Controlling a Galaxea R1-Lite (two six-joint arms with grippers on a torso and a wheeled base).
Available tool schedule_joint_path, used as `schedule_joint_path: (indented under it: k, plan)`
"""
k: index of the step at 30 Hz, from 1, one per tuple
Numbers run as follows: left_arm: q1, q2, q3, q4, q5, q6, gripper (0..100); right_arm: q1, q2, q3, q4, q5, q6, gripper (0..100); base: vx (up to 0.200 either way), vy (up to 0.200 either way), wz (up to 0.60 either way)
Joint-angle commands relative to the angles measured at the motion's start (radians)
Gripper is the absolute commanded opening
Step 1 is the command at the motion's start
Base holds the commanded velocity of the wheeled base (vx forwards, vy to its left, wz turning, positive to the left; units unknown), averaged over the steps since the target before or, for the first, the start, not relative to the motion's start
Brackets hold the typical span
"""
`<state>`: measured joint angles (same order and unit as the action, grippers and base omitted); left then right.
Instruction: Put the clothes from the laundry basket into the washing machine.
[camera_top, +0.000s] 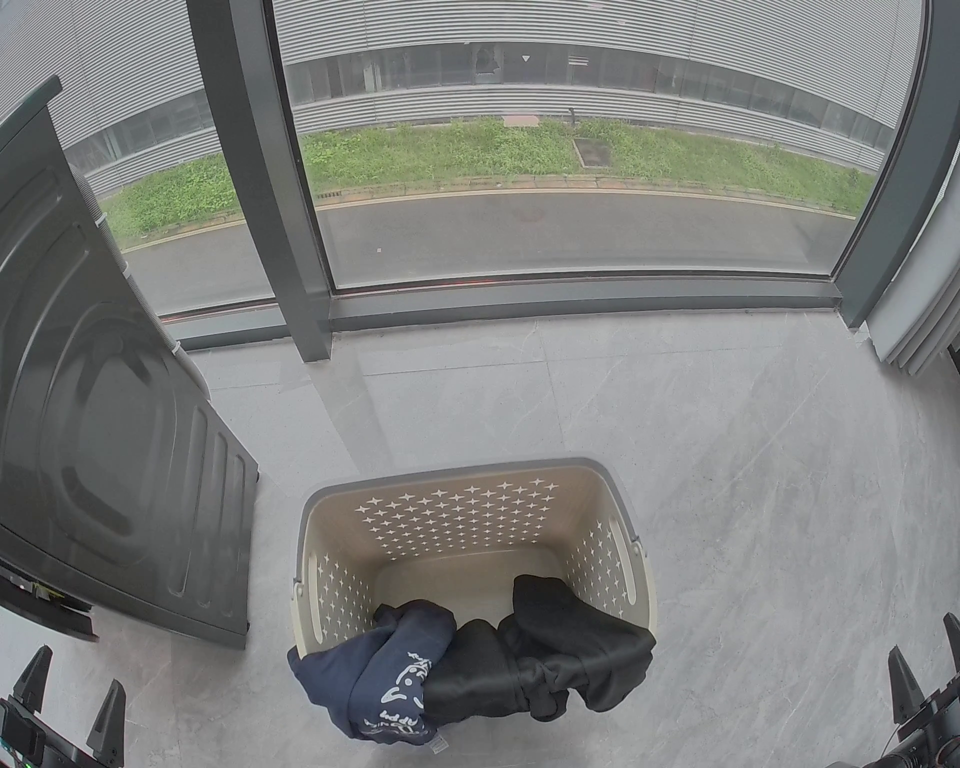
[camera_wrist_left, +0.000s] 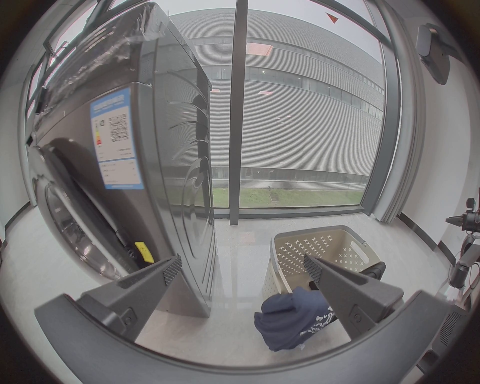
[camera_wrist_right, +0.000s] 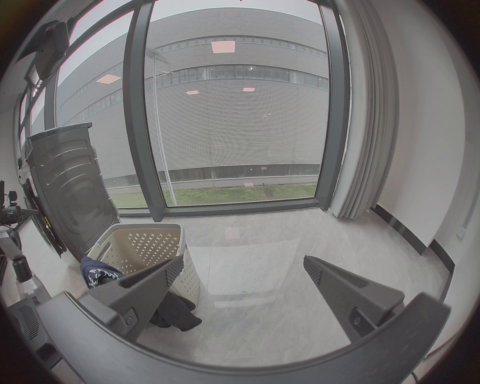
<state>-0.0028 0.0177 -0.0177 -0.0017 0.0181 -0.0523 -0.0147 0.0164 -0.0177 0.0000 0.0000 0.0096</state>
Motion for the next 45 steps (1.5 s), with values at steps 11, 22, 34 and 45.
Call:
schedule_joint_path:
  k: [11,22,34,45]
  plan:
    - [0.001,-0.007,0.016,-0.001,0.000,0.005,100,0.001,-0.004,0.018,0.000,0.000,0.000,100,-0.200,0.000,0.00]
    - [0.000,-0.007,0.016,-0.001,0.000,0.006,100,-0.001,-0.004,0.018,0.000,0.000,0.000,100,-0.200,0.000,0.00]
    - [0.000,-0.007,0.016,-0.001,0.000,0.000,100,-0.001,-0.004,0.018,0.000,0.000,0.001,100,-0.017,0.033,0.00]
    - [0.000,-0.007,0.016,-0.001,0.000,0.002,100,-0.001,-0.004,0.018,0.000,0.000,0.001,100,0.000,0.200,0.00]
